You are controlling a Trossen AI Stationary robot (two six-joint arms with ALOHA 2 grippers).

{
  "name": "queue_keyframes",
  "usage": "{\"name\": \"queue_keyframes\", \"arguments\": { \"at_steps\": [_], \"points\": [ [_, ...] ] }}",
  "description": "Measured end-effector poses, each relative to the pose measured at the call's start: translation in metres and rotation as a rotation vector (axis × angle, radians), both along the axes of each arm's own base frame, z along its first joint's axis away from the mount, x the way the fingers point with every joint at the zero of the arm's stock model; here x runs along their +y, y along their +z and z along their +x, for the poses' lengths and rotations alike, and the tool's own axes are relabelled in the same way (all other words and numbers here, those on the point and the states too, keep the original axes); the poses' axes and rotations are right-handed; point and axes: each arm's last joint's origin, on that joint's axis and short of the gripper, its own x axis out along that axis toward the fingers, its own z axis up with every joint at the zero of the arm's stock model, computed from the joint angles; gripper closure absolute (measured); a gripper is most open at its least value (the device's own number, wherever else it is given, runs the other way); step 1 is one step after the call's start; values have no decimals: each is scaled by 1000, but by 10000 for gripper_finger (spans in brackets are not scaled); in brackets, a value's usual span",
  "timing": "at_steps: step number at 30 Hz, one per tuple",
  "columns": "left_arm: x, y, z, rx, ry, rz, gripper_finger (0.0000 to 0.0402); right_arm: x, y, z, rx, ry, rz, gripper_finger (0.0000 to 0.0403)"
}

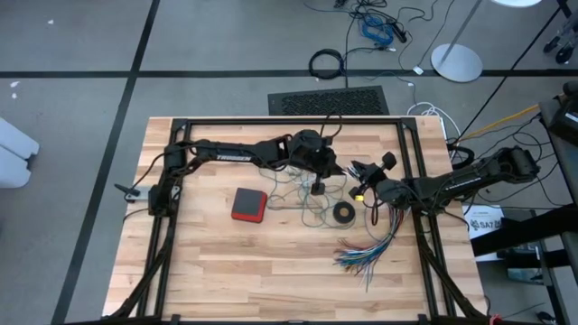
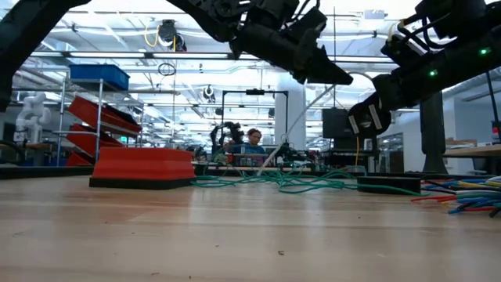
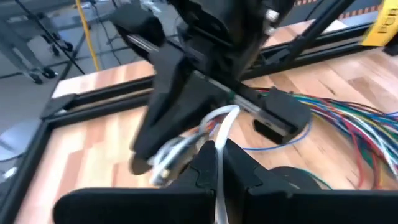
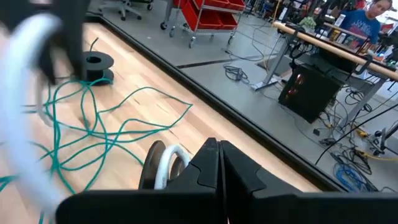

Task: Coiling cords
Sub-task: Coil the white wire cable on the spool

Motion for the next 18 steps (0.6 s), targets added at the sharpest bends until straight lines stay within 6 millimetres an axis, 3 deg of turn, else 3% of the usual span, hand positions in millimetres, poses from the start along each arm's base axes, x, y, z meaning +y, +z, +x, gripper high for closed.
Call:
{"name": "queue_keyframes", "arguments": {
  "at_steps": [12, 18],
  "points": [
    [43, -6, -13, 74, 125, 16, 396, 11, 1, 1, -20, 78, 12, 403],
    [53, -22, -17, 110, 124, -7, 396, 16, 15, 5, -107, 126, -37, 403]
  ]
}}
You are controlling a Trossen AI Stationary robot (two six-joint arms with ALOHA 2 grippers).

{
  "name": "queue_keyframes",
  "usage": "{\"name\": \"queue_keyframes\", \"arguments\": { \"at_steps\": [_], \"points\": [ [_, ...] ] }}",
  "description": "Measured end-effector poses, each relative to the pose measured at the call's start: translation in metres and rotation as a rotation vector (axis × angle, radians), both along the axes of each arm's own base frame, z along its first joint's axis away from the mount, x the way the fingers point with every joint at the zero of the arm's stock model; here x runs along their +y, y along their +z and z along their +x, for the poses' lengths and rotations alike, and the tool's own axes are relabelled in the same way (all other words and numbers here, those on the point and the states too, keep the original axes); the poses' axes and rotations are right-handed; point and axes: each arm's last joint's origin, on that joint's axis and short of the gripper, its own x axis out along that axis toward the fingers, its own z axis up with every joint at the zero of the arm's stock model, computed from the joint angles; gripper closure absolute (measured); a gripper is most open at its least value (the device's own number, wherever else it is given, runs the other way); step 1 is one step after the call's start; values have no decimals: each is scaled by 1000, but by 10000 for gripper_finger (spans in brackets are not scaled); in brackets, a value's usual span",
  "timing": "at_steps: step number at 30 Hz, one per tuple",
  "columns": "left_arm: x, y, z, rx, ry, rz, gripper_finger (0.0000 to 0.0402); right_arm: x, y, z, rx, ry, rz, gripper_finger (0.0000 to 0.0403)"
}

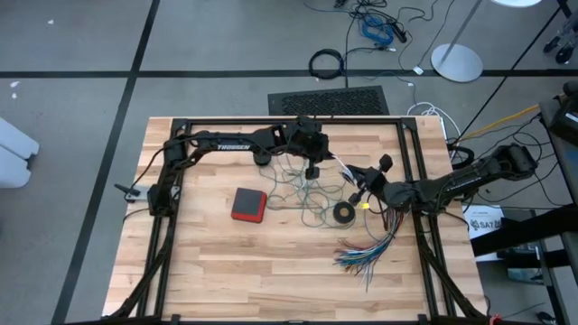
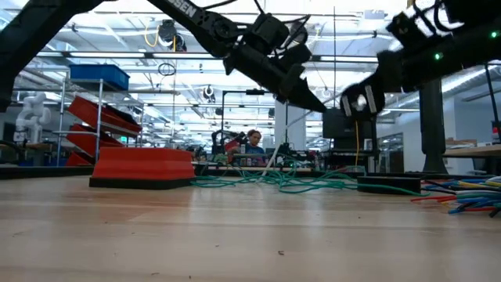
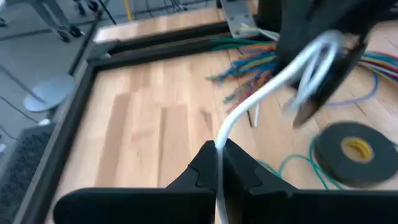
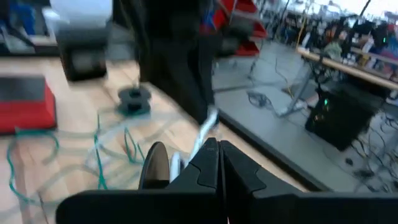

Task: Coiling cords
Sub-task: Coil the white wire cable on the spool

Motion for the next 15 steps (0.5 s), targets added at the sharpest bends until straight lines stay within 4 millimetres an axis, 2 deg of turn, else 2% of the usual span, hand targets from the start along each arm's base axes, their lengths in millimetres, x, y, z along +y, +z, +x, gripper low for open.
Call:
{"name": "queue_keyframes", "arguments": {
  "at_steps": [4, 12, 15],
  "points": [
    [0, -13, 3, 11, -20, -24, 396, 0, 8, 0, -42, 12, -25, 403],
    [-9, -25, 12, 1, -69, -40, 396, -1, 23, -6, -142, 2, -20, 403],
    [-13, -23, 15, -32, -73, -53, 396, -3, 30, -9, -182, -50, -42, 403]
  ]
}}
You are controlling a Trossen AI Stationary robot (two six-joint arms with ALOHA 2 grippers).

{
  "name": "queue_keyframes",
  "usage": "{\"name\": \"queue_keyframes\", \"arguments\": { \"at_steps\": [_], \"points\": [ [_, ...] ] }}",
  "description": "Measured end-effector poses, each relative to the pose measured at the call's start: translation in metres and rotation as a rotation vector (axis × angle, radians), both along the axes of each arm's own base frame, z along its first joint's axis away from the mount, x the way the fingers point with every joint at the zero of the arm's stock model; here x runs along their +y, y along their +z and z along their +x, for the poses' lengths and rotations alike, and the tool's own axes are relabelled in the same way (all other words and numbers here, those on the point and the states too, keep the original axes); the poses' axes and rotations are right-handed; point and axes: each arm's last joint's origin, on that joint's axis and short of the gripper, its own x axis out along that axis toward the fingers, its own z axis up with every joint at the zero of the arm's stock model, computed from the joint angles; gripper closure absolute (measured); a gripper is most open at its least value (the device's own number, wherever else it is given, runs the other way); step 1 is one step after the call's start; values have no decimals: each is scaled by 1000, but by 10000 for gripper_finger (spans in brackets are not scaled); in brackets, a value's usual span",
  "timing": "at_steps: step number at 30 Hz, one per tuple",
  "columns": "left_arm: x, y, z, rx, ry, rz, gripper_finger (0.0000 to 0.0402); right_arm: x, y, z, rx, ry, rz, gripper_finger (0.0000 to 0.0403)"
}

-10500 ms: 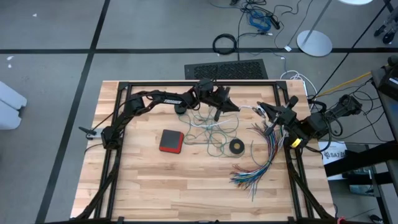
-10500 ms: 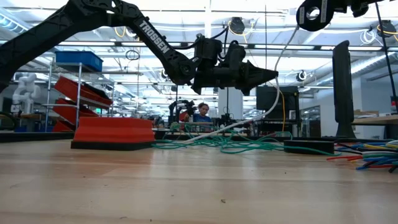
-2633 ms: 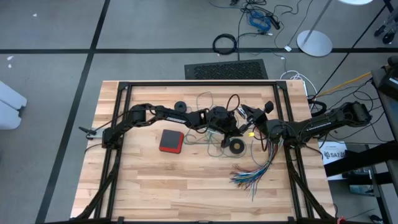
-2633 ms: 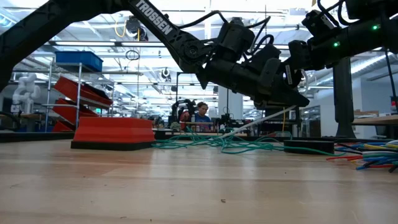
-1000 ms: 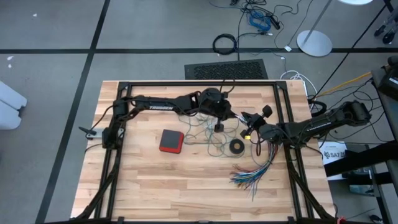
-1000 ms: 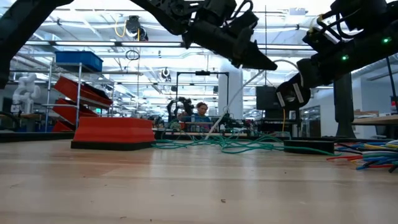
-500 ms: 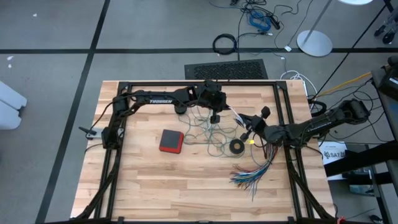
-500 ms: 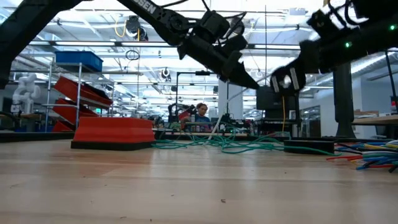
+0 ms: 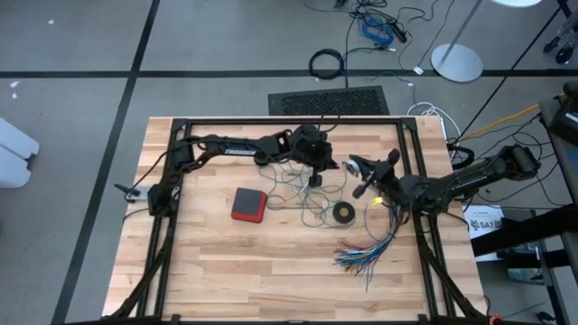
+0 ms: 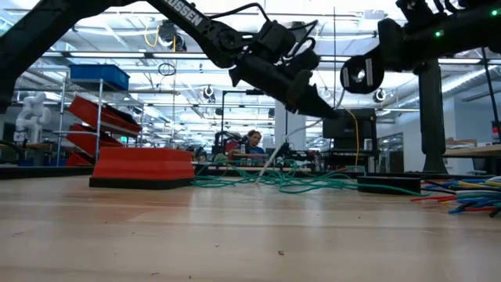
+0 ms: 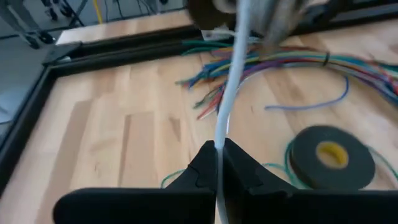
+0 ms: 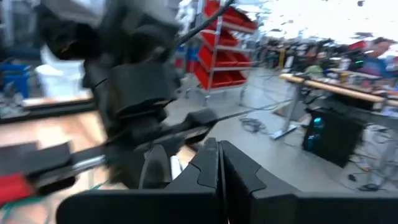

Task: Coiling cords
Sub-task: Coil the white wire cable on the spool

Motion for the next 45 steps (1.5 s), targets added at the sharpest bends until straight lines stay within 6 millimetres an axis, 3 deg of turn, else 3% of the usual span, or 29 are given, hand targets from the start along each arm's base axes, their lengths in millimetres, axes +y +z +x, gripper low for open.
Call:
{"name": "queue_keyframes", "arguments": {
  "at_steps": [9, 13, 26, 45],
  "points": [
    [-12, 14, 11, -169, 38, 22, 395, -18, 6, 3, -130, -109, 46, 403],
    [-14, 16, 14, -210, 88, 55, 368, -26, 9, 6, -201, -145, 54, 403],
    [-23, -1, 23, -212, 133, 53, 347, -55, 9, 13, -281, -242, -1, 403],
    [-21, -5, 24, -209, 196, 76, 346, -63, 22, 2, -271, -317, -103, 403]
  ]
}}
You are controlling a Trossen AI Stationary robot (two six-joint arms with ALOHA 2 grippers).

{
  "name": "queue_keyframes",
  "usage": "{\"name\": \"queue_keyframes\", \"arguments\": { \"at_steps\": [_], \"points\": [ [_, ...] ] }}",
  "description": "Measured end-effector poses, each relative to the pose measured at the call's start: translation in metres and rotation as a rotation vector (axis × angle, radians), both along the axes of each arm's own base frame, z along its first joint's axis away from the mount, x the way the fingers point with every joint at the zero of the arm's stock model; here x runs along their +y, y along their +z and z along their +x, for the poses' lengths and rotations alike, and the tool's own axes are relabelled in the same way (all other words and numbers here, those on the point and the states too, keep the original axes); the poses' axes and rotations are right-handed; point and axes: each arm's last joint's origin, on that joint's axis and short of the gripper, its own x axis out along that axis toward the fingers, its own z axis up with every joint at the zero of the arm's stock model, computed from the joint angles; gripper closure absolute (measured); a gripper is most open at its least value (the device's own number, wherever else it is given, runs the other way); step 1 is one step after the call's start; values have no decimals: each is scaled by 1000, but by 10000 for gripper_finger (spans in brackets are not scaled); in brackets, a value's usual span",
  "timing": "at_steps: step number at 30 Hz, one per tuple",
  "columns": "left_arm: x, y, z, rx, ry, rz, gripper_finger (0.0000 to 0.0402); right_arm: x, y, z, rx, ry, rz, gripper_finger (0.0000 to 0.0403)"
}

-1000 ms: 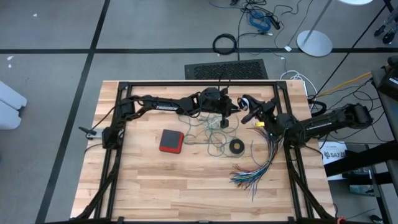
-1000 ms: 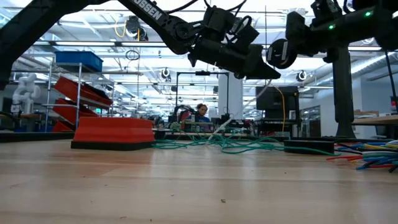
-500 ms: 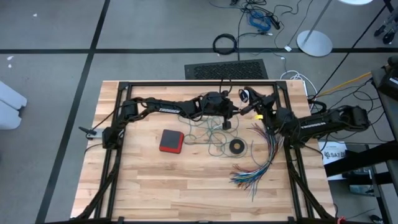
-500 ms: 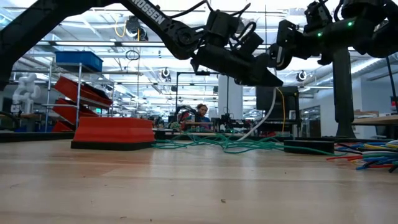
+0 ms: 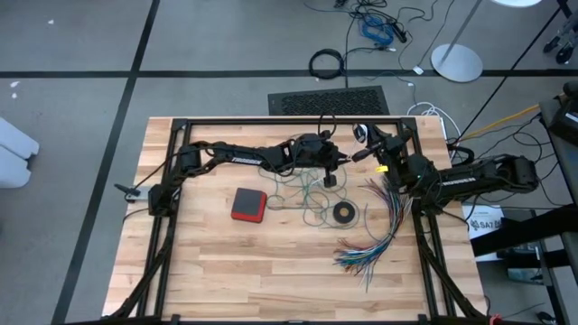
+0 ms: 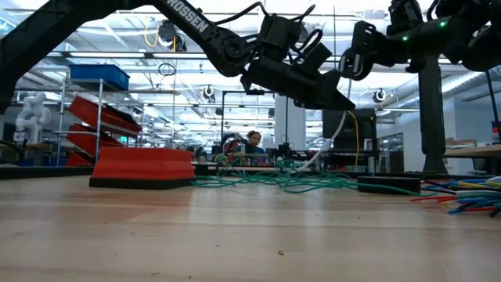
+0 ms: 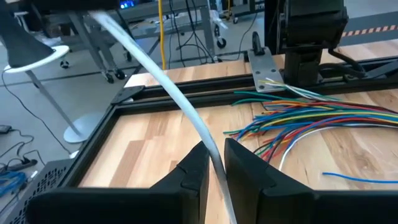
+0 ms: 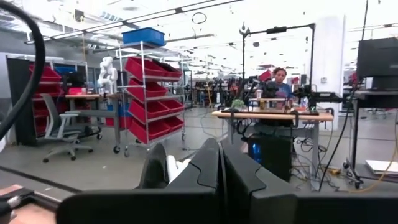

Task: Coiling cords
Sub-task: Coil the white wire cable on the spool

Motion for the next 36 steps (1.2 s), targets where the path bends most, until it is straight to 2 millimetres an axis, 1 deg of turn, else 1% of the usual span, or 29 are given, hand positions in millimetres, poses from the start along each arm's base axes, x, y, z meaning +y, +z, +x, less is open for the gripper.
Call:
{"name": "queue_keyframes", "arguments": {
  "at_steps": [5, 16, 28, 31, 34, 36],
  "points": [
    [0, -3, 1, -3, 4, -16, 346, 1, 4, -4, 1, -11, -20, 403],
    [3, -2, 0, -8, 21, -15, 346, 2, 14, -13, -9, -32, -51, 403],
    [3, -3, 0, -3, 24, -17, 346, 3, 19, -19, -13, -50, -68, 403],
    [3, -3, 0, -1, 23, -12, 359, 3, 20, -20, -11, -66, -62, 403],
    [1, -4, 0, 8, 12, 18, 389, 3, 19, -19, -1, -64, -57, 403],
    [-1, -4, 1, 11, -1, 33, 393, 2, 16, -18, 3, -54, -40, 403]
  ]
}}
